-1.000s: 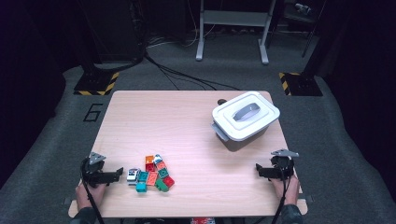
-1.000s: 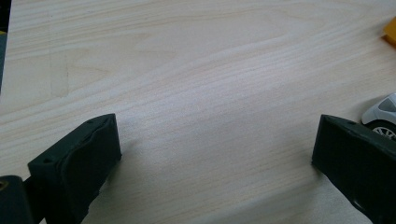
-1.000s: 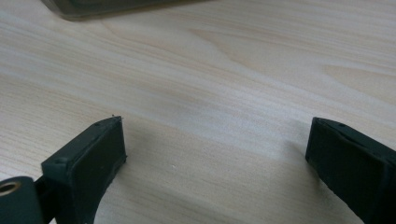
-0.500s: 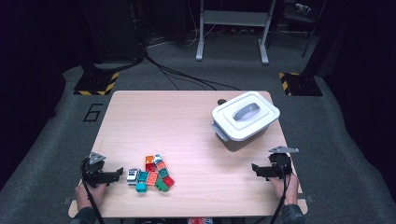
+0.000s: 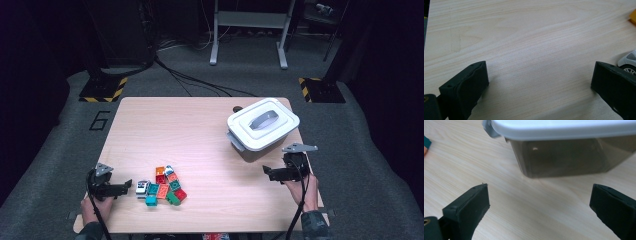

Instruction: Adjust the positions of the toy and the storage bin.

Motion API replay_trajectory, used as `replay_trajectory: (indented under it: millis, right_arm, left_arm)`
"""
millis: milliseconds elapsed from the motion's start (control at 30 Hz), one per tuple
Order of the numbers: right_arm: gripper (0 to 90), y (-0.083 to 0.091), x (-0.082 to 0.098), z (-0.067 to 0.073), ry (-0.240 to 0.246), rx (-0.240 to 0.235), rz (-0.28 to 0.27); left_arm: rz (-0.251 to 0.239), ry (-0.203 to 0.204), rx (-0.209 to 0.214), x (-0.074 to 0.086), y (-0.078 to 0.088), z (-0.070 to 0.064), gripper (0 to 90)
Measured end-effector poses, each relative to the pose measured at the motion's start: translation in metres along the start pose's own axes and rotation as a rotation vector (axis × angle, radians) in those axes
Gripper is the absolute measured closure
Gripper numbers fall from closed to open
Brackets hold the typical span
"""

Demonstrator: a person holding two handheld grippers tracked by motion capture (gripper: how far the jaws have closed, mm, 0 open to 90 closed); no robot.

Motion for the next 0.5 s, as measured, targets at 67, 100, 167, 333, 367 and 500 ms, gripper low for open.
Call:
replay_trajectory:
  millis: [67, 100, 167, 333, 367, 500]
  right_arm:
    - [2.3, 0.004, -0.010, 0.003, 0.021, -0.004, -0.008]
    - [5.2, 0.005, -0.015, 0.005, 0.030, -0.013, -0.011]
    - [5.4, 0.007, -0.022, 0.007, 0.041, -0.012, -0.023]
    - [5.2, 0.009, -0.036, 0.013, 0.068, -0.020, -0.030]
    - [5.3, 0.010, -0.044, 0.016, 0.082, -0.018, -0.036]
    - [13.4, 0.006, -0.059, 0.024, 0.116, -0.036, -0.032]
  left_arm:
    - [0.001, -0.001, 0.000, 0.000, 0.000, 0.000, 0.9]
    - [0.000, -0.001, 0.000, 0.000, 0.000, 0.000, 0.9]
    - [0.000, -0.002, 0.000, 0.000, 0.000, 0.000, 0.9]
    - [0.001, -0.002, 0.000, 0.000, 0.000, 0.000, 0.9]
    - [0.008, -0.003, 0.000, 0.000, 0.001, 0.000, 0.9]
    - [0.006, -0.001, 0.000, 0.000, 0.001, 0.000, 0.9]
Point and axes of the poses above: each handheld gripper's, and its own axes: y roughly backward along the jaws, x roughly out of its underside, z roughly to its left, the point moved 2 cm from there along -y, roughly forward along the jaws, and after that the axes turned 7 degrees about z, right-handed, at the moved point
